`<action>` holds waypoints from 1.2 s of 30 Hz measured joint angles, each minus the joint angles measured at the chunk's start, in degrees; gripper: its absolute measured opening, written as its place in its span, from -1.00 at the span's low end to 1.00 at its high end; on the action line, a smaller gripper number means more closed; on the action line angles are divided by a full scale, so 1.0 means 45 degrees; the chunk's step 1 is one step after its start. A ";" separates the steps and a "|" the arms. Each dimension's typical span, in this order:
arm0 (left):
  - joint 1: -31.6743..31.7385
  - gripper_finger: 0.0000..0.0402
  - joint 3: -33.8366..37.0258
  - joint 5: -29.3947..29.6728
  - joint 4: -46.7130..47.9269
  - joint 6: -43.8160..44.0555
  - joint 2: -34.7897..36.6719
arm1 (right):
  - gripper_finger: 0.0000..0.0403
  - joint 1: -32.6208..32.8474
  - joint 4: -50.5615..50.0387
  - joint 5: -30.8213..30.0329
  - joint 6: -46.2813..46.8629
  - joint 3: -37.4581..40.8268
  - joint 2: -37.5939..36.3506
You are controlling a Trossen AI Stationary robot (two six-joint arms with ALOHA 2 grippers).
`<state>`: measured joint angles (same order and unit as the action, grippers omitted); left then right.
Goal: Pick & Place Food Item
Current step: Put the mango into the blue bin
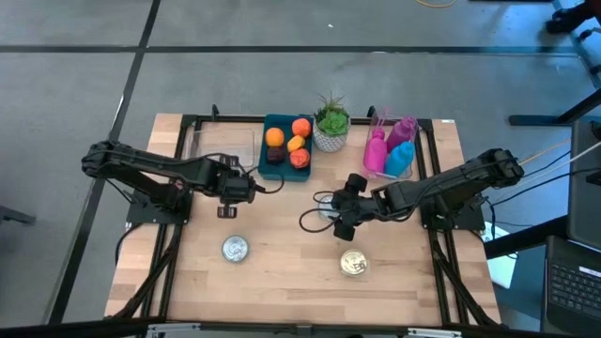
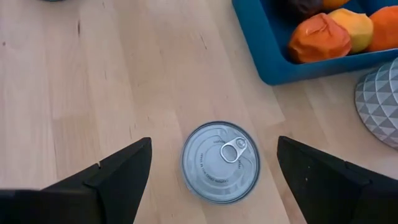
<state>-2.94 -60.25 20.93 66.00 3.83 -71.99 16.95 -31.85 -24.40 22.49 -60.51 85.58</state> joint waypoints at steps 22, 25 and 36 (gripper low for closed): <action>0.0990 0.26 0.3197 -0.0576 -0.0802 0.3100 -0.0155 | 0.69 0.0005 -0.0025 0.0665 -0.0099 -0.0005 0.0000; 0.1366 0.29 0.3616 -0.0472 -0.1143 0.3082 -0.0155 | 0.69 0.0005 -0.0026 0.0665 -0.0108 -0.0005 -0.0005; 0.3322 0.30 0.3866 -0.1239 -0.1629 0.2357 -0.0155 | 0.69 0.0005 -0.0060 0.0665 -0.0148 -0.0010 -0.0005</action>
<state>12.01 -42.85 15.35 58.67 14.44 -72.69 16.97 -32.12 -21.41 21.82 -60.55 85.56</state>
